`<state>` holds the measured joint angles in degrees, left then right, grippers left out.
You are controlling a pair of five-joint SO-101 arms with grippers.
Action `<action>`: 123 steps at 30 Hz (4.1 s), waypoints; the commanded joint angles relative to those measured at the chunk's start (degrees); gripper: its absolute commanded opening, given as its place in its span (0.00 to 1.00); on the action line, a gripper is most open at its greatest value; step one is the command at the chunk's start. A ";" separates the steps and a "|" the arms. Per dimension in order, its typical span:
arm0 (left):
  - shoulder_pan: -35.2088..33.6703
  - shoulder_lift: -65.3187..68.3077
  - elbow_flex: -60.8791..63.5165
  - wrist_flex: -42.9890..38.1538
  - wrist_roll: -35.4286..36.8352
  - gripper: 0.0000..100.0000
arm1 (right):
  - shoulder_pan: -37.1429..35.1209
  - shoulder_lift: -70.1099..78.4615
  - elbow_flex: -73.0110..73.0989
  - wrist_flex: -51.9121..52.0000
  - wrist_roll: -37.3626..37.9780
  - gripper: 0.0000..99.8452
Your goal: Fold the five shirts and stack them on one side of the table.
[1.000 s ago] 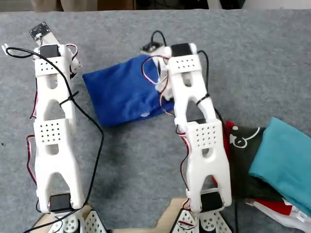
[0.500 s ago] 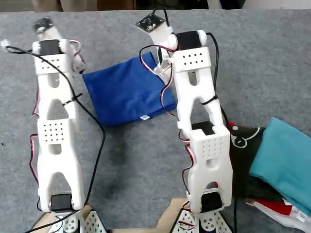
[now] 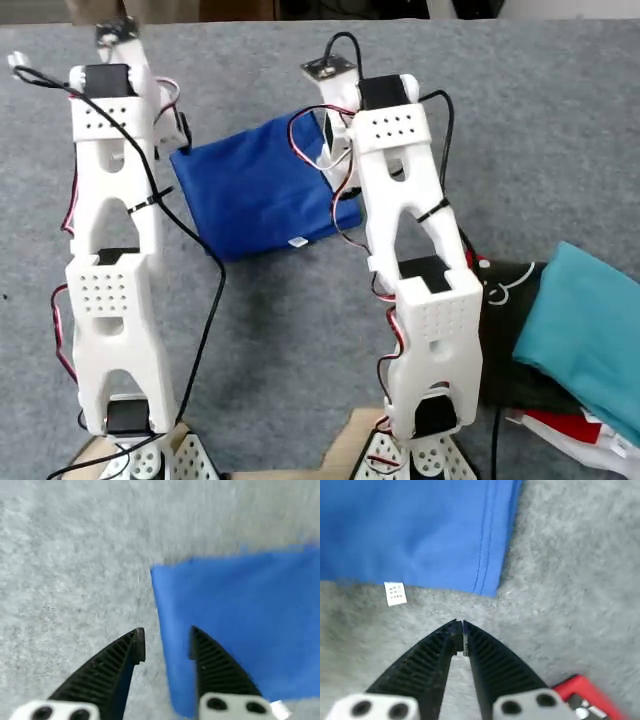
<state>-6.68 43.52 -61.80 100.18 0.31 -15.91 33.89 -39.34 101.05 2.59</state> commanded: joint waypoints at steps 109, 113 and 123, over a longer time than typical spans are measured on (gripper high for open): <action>28.48 -2.95 -27.87 0.35 34.81 0.02 | 19.74 -28.70 -1.63 1.14 -30.59 0.00; 37.36 -7.08 -27.87 -2.55 34.81 0.02 | 30.29 -42.51 8.57 1.05 -28.13 0.00; 56.35 -7.87 -25.32 -17.23 34.46 0.02 | 58.24 -64.04 32.04 -3.96 -23.82 0.00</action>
<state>45.27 38.42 -87.03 87.08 34.77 33.76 -24.40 -12.09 100.26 -21.76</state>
